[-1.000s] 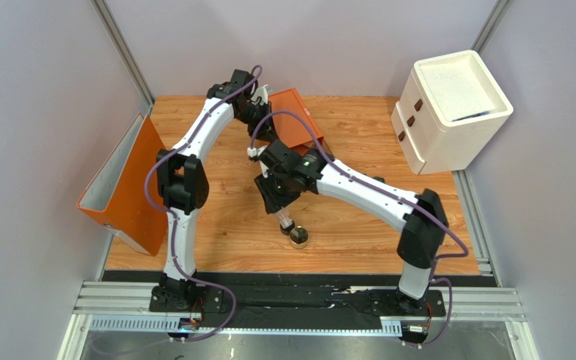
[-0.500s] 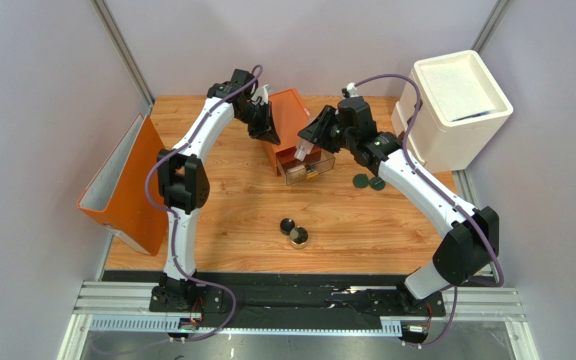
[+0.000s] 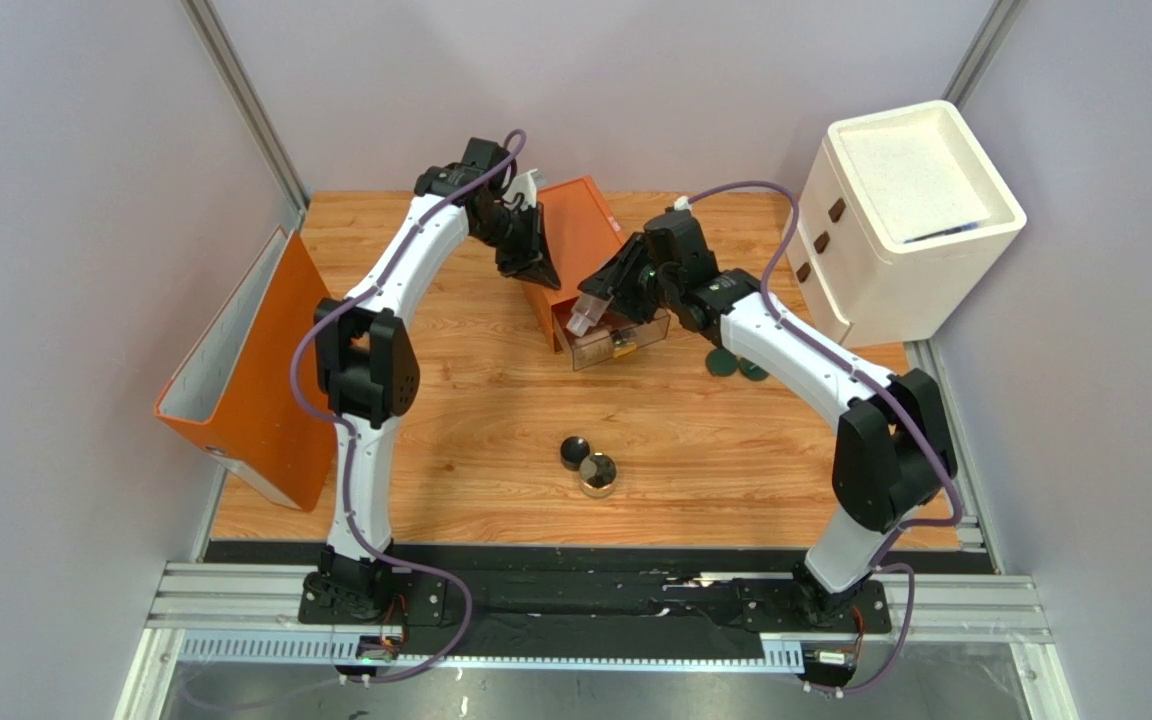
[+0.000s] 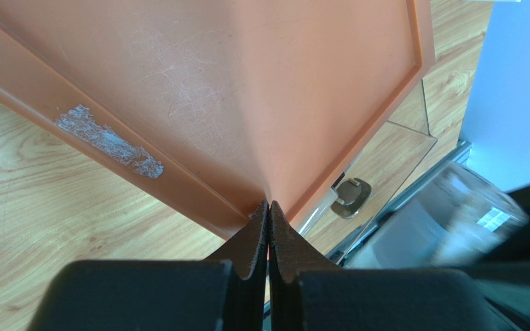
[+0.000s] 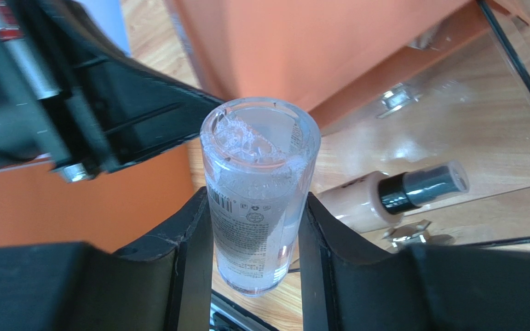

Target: Organize the makeup

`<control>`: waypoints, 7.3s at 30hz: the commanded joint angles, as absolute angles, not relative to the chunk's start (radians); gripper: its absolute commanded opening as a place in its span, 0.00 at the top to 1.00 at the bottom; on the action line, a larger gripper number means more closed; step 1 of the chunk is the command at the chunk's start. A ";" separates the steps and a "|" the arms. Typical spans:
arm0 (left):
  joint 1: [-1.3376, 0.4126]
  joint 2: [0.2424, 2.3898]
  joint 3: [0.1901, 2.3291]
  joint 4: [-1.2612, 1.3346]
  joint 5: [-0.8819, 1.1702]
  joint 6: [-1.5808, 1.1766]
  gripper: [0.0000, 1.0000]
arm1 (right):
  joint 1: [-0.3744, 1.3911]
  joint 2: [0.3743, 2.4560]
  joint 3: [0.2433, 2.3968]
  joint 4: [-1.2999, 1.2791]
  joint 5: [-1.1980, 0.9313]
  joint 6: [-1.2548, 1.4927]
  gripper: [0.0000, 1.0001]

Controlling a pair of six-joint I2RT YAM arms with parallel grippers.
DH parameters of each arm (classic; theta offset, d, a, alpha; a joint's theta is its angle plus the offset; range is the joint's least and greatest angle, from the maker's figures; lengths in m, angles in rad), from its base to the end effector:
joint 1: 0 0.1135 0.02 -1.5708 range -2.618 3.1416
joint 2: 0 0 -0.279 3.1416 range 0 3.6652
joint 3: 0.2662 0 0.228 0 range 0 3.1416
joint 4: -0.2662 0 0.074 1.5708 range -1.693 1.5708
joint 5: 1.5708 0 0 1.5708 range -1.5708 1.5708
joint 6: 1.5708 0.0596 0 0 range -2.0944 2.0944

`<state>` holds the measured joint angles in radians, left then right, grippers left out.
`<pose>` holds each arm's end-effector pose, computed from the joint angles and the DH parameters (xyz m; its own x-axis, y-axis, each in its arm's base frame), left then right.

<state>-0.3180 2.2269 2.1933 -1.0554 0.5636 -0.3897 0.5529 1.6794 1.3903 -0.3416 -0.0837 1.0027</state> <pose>0.4362 -0.1771 0.2769 -0.9684 -0.0193 -0.2488 0.1422 0.7764 -0.6140 0.3258 0.2069 0.3070 -0.7596 0.5183 -0.3930 0.1106 0.6982 0.7073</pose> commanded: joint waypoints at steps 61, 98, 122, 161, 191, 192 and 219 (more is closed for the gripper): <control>-0.313 2.256 2.195 -1.143 0.456 -0.337 1.00 | 0.509 1.876 1.485 -0.377 -0.121 0.994 1.00; -0.314 2.263 2.192 -1.154 0.469 -0.336 1.00 | 0.439 1.965 1.255 -0.029 -0.239 1.206 0.29; -0.313 2.272 2.200 -1.160 0.462 -0.341 1.00 | 0.408 1.980 1.255 -0.195 -0.318 1.131 0.82; -0.313 2.261 2.155 -1.131 0.469 -0.357 1.00 | 0.258 1.583 1.157 -0.620 0.061 0.606 0.32; -0.314 2.260 2.164 -1.177 0.459 -0.313 1.00 | 0.173 2.002 1.391 -0.609 0.049 0.589 1.00; -0.313 2.261 2.166 -1.175 0.459 -0.313 1.00 | 0.173 1.988 1.385 -0.600 0.043 0.586 1.00; -0.314 2.253 2.149 -1.161 0.462 -0.321 1.00 | 0.477 1.719 1.374 -0.506 -0.146 0.730 1.00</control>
